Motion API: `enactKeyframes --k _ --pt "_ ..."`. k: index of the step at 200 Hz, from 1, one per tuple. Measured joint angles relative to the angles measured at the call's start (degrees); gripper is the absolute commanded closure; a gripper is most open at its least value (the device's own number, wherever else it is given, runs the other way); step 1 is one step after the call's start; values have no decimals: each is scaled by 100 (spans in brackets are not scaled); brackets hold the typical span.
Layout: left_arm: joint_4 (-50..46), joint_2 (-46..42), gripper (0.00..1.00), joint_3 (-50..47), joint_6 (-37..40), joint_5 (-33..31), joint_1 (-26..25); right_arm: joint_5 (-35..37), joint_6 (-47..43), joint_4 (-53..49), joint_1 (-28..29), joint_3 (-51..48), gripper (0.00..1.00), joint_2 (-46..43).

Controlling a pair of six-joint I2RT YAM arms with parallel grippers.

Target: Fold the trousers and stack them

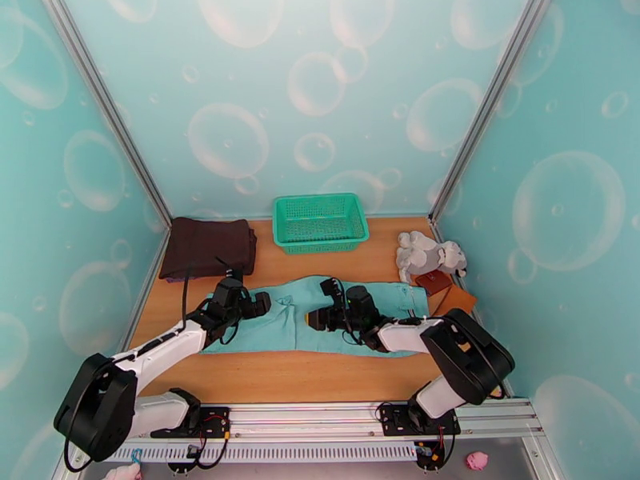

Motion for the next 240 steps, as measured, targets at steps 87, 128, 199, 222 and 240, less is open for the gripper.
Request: enactKeyframes --k 87,128,199,222,240 --pt "664 634 1 -133 219 986 33 -101 778 916 81 94 50 544" --pt "730 -162 1 -505 219 1801 13 -92 863 977 -4 98 50 544" --pt "1001 -616 0 -975 175 3598 -328 151 859 691 -13 437 50 553" --pt "1108 -629 0 -977 46 3974 -476 374 855 389 11 599 49 553" --pt "1202 -758 0 -977 0 4129 -603 509 852 184 48 726 49 566"
